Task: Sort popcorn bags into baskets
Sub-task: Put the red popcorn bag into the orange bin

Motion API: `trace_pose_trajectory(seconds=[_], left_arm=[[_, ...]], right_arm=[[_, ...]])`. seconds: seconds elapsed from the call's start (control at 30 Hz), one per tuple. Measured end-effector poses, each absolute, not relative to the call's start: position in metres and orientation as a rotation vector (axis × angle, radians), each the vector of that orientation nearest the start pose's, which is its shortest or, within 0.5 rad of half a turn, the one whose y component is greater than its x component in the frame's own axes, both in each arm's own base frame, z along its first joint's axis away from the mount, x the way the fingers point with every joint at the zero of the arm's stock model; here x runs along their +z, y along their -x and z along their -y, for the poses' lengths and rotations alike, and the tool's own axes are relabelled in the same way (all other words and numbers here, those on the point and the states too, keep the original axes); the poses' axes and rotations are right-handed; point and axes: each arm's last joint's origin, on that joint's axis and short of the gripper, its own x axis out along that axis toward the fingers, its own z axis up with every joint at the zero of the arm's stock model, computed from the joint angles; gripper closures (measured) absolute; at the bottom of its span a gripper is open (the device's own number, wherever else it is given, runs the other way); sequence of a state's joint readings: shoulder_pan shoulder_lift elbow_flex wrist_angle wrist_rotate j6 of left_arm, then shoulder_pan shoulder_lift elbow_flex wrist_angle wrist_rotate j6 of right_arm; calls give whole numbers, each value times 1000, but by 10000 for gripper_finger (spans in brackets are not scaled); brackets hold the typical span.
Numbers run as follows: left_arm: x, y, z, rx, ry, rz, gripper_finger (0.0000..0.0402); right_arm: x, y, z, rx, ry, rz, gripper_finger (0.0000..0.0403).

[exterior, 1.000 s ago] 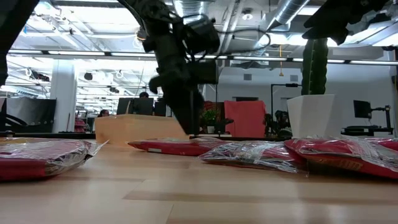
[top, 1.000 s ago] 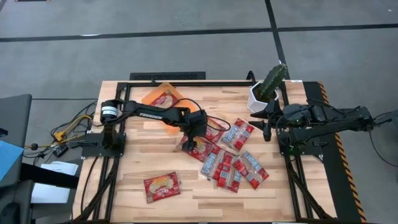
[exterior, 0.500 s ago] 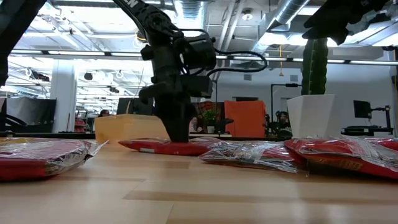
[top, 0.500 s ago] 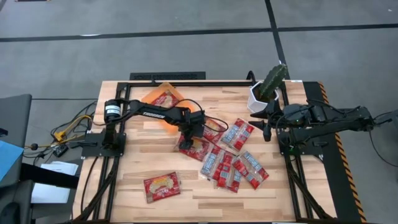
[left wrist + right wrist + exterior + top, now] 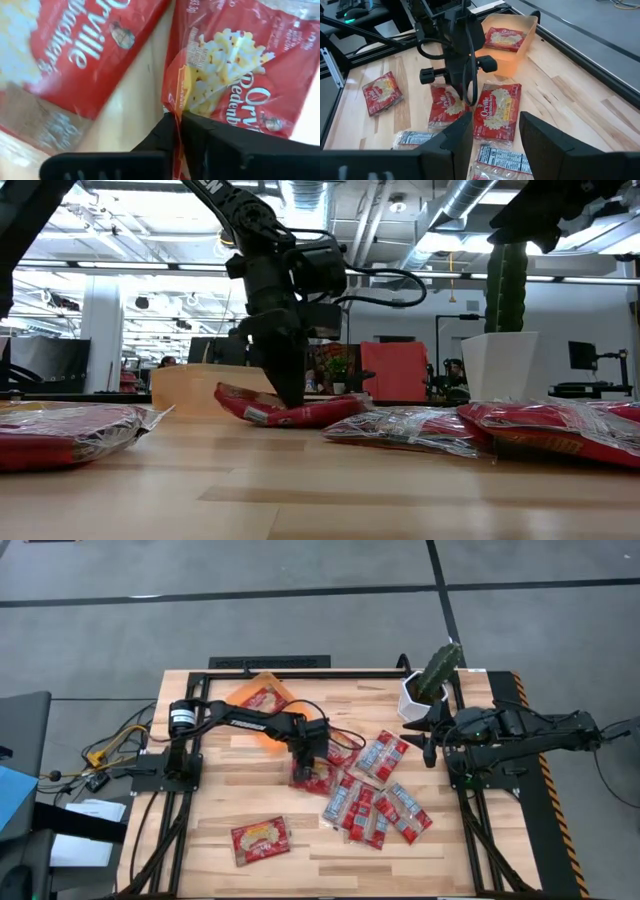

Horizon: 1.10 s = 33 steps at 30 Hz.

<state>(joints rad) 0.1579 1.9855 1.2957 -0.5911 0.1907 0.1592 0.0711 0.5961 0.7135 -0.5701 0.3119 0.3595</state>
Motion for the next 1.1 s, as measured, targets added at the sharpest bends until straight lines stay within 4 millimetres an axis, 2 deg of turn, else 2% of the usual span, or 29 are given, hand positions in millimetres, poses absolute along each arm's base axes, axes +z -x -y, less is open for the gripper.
trace_pose_trajectory(seconds=[0.17,0.4,0.53,0.73,0.93,1.0,1.1], left_arm=[[166,-387,-53,-108,235,-1189,401],[216,-412,-51,-113,301,-1045,401],[248,-416,-58,-41,358,-1029,401],[296,-392,-86,158,425,-999,401],[333,-360,-102,217,412,-929,401],[340,-357,-101,206,375,-909,401],[336,-363,-95,219,285,-918,395]], right_arm=[[298,-124,0,-314,-263,-405,225],[298,-124,0,-315,-263,-404,227],[298,-124,0,-315,-263,-404,224],[298,-124,0,-314,-263,-404,225],[298,-124,0,-315,-262,-404,232],[298,-124,0,-316,-262,-404,234],[298,-124,0,-315,-261,-404,234]])
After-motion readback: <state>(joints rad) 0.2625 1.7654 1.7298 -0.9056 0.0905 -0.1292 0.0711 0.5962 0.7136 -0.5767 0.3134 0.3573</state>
